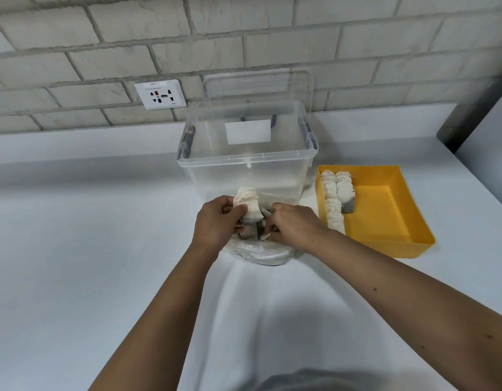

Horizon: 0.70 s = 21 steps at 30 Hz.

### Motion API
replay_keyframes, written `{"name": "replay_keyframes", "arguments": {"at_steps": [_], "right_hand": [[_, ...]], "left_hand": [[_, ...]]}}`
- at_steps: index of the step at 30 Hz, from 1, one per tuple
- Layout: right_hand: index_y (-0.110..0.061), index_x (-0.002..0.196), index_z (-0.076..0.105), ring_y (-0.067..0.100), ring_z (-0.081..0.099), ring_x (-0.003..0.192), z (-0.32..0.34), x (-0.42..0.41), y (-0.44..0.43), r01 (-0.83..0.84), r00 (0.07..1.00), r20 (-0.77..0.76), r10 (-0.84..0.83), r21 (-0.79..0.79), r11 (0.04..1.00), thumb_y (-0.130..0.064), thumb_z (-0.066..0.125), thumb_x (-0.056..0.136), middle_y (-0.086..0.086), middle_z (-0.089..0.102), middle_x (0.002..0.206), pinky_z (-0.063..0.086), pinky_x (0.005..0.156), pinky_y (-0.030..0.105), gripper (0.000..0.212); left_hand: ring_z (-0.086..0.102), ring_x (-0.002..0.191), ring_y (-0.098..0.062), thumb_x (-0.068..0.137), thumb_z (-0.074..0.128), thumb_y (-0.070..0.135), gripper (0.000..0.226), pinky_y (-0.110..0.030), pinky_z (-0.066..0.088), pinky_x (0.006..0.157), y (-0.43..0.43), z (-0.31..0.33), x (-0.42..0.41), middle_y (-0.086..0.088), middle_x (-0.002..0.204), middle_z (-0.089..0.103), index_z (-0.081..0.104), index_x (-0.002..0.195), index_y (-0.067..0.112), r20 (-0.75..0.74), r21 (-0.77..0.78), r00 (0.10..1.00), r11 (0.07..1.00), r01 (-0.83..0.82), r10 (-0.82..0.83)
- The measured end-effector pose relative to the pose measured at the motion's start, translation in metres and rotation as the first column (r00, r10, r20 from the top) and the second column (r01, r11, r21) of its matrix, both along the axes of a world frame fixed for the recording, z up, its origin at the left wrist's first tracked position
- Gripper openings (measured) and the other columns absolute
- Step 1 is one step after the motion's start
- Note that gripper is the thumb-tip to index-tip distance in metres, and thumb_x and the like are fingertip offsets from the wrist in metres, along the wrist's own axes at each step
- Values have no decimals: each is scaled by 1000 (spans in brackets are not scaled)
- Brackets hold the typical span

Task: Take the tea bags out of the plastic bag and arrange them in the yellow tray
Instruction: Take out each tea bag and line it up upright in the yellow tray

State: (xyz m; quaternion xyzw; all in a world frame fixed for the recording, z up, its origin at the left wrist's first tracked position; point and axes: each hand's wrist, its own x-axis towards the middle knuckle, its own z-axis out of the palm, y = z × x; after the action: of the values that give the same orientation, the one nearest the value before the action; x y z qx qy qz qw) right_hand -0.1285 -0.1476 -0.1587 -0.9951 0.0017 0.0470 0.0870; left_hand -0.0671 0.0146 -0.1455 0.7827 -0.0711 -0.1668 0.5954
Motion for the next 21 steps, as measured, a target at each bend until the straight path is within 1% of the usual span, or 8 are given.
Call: {"name": "replay_keyframes", "arguments": {"at_steps": [3, 5, 7, 11, 14, 16, 19, 21], "right_hand": [[-28, 104, 73, 20, 59, 96, -1, -6, -5, 28, 996, 79, -36, 97, 995, -32, 66, 88, -3, 55, 103, 37, 66, 28, 18], [-25, 99, 75, 18, 59, 92, 1, -13, -10, 54, 987, 138, -88, 235, 971, -32, 70, 86, -3, 57, 98, 41, 68, 29, 16], [-23, 93, 76, 14, 59, 84, 4, -21, -15, 69, 973, 171, -152, 411, 909, -31, 76, 82, -4, 60, 93, 46, 72, 29, 14], [-18, 89, 77, 4, 59, 73, 17, -43, -31, 64, 942, 214, -257, 638, 767, -25, 77, 81, -8, 66, 85, 43, 67, 13, 11], [-19, 88, 75, -1, 55, 61, 32, -59, -61, 130, 875, 241, -419, 717, 685, -22, 74, 84, -17, 65, 72, 41, 60, 10, 5], [-20, 86, 74, 0, 54, 57, 39, -67, -91, 173, 813, 253, -524, 755, 633, -22, 75, 83, -19, 64, 68, 44, 59, 13, 4], [-20, 85, 75, 0, 55, 64, 43, -76, -131, 252, 800, 248, -547, 688, 680, -24, 77, 81, -16, 66, 81, 42, 63, 7, 7], [-17, 88, 77, -4, 58, 69, 38, -81, -148, 318, 813, 203, -545, 630, 708, -25, 78, 80, -13, 67, 83, 41, 64, 4, 12]], "left_hand": [[69, 74, -20, 90, 67, 11, 6, -32, 62, 71, 2, 2, -3, -5, 78, 68, 71, 94, 8, 5, 8, 1000, 1000, -20, 20], [69, 75, -21, 90, 67, 11, 4, -32, 62, 70, 3, 2, -6, -7, 80, 68, 70, 91, 9, 7, 13, 999, 999, -39, 39], [69, 74, -22, 89, 67, 11, 3, -33, 62, 71, 1, 2, -10, -6, 79, 69, 70, 88, 12, 10, 16, 999, 999, -52, 51], [69, 74, -20, 89, 68, 14, 4, -30, 61, 68, -12, 6, -18, -9, 80, 71, 72, 89, 13, 25, 5, 999, 999, -35, 35], [70, 73, -22, 90, 68, 15, 5, -32, 61, 72, -29, 15, -25, -6, 77, 71, 73, 91, 13, 43, -28, 999, 1000, -8, 9], [72, 73, -26, 91, 67, 15, 5, -38, 61, 74, -45, 20, -31, -6, 76, 71, 72, 92, 13, 31, -64, 999, 998, 23, -21], [70, 68, -17, 93, 66, 16, 6, -38, 59, 68, -69, 23, -40, -6, 79, 73, 71, 92, 13, 6, -108, 997, 991, 76, -76], [68, 69, -12, 94, 65, 14, 6, -30, 59, 66, -82, 20, -44, -2, 76, 73, 71, 92, 12, -1, -133, 994, 985, 107, -108]]}}
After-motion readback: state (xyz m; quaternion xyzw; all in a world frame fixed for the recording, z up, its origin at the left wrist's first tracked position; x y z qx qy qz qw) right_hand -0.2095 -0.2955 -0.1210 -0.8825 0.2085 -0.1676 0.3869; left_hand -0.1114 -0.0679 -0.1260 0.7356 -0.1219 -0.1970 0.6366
